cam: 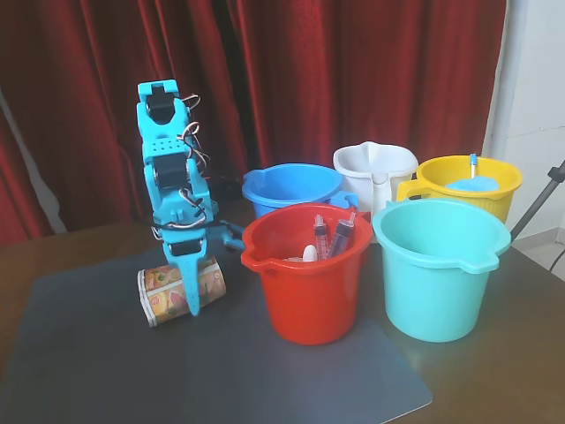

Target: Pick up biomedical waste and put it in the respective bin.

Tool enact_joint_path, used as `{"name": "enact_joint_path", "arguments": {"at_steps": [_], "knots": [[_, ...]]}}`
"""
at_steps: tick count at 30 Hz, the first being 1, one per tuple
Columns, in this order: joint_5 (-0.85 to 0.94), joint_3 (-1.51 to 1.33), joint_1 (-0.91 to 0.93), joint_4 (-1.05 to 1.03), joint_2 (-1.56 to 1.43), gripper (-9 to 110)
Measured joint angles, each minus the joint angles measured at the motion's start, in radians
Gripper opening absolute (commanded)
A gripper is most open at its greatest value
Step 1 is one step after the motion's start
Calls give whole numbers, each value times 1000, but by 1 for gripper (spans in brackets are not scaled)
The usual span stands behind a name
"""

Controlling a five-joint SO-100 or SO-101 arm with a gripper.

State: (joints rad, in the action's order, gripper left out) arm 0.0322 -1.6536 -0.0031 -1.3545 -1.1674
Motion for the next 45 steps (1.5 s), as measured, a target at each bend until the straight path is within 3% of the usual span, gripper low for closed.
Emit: {"name": "enact_joint_path", "arguments": {"at_steps": [5,17,20,24,27,29,30,33,40,45], "knots": [[-43,5,-5,52,37,81],[-126,-132,2,399,-103,10],[-215,-219,-9,538,-207,-1],[-264,-368,12,765,-319,0],[-314,-345,12,799,-344,0],[-430,-291,11,788,-345,0],[-592,-209,14,730,-345,0],[-716,-81,40,661,-354,0],[-749,77,166,491,-368,0],[-767,166,184,489,-407,0]]}}
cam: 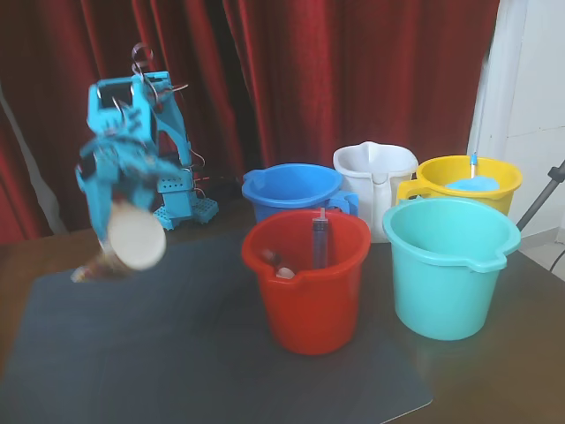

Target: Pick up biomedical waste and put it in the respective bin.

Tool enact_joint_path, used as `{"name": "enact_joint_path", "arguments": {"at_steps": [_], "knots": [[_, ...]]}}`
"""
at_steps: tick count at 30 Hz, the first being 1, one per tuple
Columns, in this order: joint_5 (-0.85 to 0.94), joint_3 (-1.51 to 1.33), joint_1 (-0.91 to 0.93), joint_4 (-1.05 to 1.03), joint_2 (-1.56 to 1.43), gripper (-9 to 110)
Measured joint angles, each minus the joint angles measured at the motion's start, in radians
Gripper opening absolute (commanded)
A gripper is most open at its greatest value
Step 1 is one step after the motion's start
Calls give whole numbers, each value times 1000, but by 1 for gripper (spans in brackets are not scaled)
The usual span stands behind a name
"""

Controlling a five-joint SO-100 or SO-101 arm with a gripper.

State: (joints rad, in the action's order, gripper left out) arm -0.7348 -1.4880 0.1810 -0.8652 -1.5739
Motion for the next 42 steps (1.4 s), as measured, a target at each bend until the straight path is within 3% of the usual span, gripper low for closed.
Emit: {"name": "enact_joint_path", "arguments": {"at_steps": [5,12,17,24,29,37,42], "knots": [[-199,169,-60,-6,-3,0],[-454,522,-360,44,48,0],[-479,865,-537,126,339,0],[-479,1445,-627,135,848,0],[-456,1514,-684,242,1183,0],[-416,1523,-776,314,1200,0],[-506,1523,-819,314,1167,0]]}}
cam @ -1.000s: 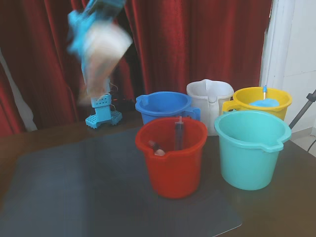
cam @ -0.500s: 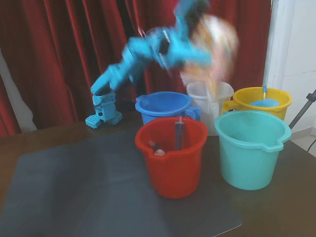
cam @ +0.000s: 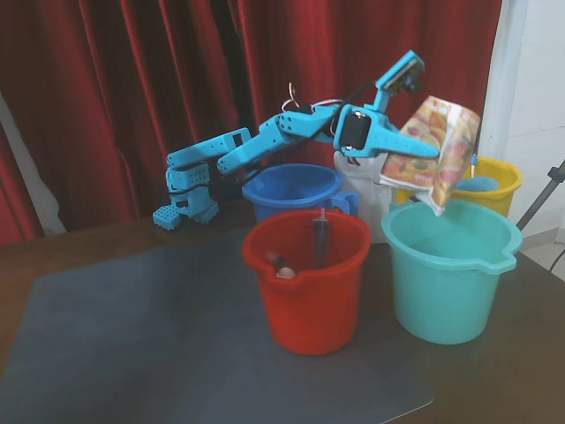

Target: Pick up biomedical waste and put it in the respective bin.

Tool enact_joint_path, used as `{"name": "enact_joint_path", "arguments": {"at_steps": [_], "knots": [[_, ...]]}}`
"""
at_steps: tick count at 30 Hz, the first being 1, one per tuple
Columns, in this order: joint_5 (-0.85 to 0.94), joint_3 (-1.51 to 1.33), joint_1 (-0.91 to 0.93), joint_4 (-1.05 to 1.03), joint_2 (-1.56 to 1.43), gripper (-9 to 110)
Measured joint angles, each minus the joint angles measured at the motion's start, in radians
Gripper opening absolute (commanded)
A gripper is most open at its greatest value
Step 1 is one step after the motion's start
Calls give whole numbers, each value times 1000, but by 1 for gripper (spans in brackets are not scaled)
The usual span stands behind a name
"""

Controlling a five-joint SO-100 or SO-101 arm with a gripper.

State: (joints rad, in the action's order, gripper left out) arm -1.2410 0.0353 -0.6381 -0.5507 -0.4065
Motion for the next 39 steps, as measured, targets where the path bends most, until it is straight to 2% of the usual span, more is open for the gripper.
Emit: {"name": "enact_joint_path", "arguments": {"at_steps": [12,18,24,28,34,39], "knots": [[-20,0,-37,81,-11,1],[-20,0,-37,95,-11,10],[11,0,-37,95,-11,13],[14,0,-37,95,-11,21],[14,0,-37,95,-11,24],[14,0,-37,95,-11,33]]}}
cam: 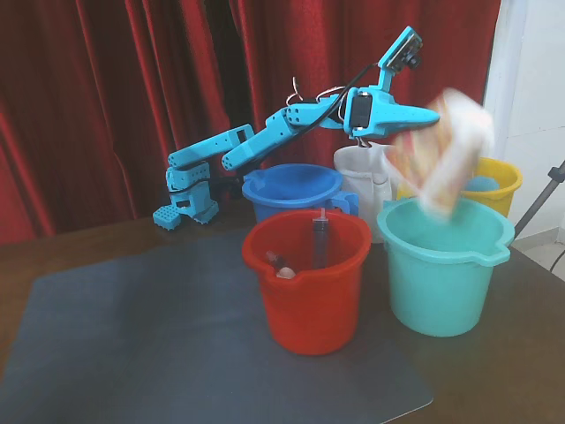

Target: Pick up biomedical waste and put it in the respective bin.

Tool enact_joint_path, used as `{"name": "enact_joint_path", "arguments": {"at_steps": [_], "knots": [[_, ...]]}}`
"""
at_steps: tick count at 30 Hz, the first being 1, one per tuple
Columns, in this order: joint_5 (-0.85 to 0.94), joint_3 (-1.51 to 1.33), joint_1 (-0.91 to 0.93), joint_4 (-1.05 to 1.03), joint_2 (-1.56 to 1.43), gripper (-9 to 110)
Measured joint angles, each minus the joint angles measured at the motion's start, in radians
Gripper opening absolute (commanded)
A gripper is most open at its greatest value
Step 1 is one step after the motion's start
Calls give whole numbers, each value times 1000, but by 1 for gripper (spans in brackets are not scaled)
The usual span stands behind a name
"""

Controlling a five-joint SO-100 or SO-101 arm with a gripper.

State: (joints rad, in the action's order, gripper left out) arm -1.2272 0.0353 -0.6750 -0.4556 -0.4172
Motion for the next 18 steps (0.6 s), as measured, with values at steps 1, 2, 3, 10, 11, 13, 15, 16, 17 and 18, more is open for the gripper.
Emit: {"name": "enact_joint_path", "arguments": {"at_steps": [1,2,3,10,11,13,15,16,17,18], "knots": [[0,0,0,0,0,34],[0,0,0,0,0,34],[0,0,0,0,0,34],[0,0,3,-117,-21,34],[5,0,23,-195,-38,33],[18,0,48,-311,-69,29],[129,0,91,-595,-170,20],[172,0,103,-683,-202,16],[284,0,124,-828,-270,12],[416,0,155,-999,-377,7]]}}
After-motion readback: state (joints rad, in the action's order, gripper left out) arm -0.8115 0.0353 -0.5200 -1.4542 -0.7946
